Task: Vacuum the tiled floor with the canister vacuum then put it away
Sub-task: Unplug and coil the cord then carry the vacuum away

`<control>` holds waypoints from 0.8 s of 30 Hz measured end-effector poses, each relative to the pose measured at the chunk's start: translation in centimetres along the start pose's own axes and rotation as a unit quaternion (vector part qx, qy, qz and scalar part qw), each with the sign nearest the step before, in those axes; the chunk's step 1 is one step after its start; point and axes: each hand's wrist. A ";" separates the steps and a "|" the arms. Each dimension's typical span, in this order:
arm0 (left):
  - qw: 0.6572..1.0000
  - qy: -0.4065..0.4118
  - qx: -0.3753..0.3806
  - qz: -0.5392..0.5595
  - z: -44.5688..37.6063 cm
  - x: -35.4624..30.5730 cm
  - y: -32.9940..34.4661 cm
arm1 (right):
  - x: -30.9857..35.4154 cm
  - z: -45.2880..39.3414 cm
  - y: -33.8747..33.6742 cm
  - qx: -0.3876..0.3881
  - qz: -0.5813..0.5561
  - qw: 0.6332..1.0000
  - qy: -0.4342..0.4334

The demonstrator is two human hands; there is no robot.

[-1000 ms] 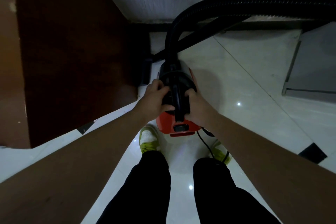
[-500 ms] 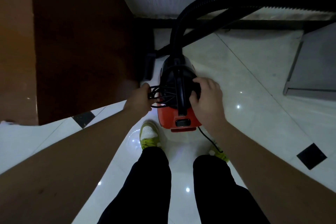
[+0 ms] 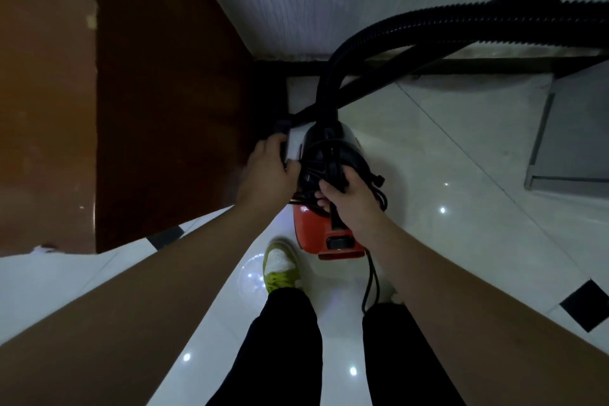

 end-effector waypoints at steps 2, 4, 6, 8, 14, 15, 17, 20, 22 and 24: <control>0.997 0.061 -0.032 0.047 -1.6 -3.1 -0.3 | 0.1 -0.2 -0.1 0.015 -0.046 0.998 0.031; 0.986 0.128 -0.039 0.096 -3.5 -6.9 -0.7 | -0.2 -0.3 0.0 0.011 -0.050 0.998 0.034; 0.971 0.202 -0.047 0.120 -5.5 -11.2 -1.0 | -0.3 -0.3 0.1 -0.006 -0.038 0.999 0.028; 0.956 0.262 -0.045 0.122 -7.2 -15.7 -1.3 | -0.3 -0.2 -0.2 -0.021 -0.036 0.999 0.023; 0.944 0.305 0.076 0.097 -9.6 -25.8 -1.2 | -1.3 0.0 -2.6 0.004 0.017 1.000 0.017; 0.943 0.303 0.102 0.091 -9.6 -26.8 -0.9 | -1.5 0.0 -3.2 0.011 0.029 0.999 0.013; 0.936 0.304 0.165 0.062 -9.5 -28.4 -0.3 | -1.9 0.2 -4.2 0.022 0.045 0.999 0.009; 0.927 0.324 0.190 0.005 -9.6 -29.6 0.8 | -2.0 0.6 -6.0 0.027 0.068 0.997 0.011; 0.924 0.348 0.158 -0.034 -9.5 -29.9 1.2 | -1.9 1.3 -7.2 0.027 0.075 0.997 0.013; 0.922 0.365 0.117 -0.051 -9.0 -29.7 0.3 | -1.7 2.5 -8.5 0.018 0.077 0.997 0.019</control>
Point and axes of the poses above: each hand's wrist, its own z-axis away from the middle knuckle, its own y-axis out of the palm, x = y × z, and after that the axes turned 13 degrees about -x, right-handed
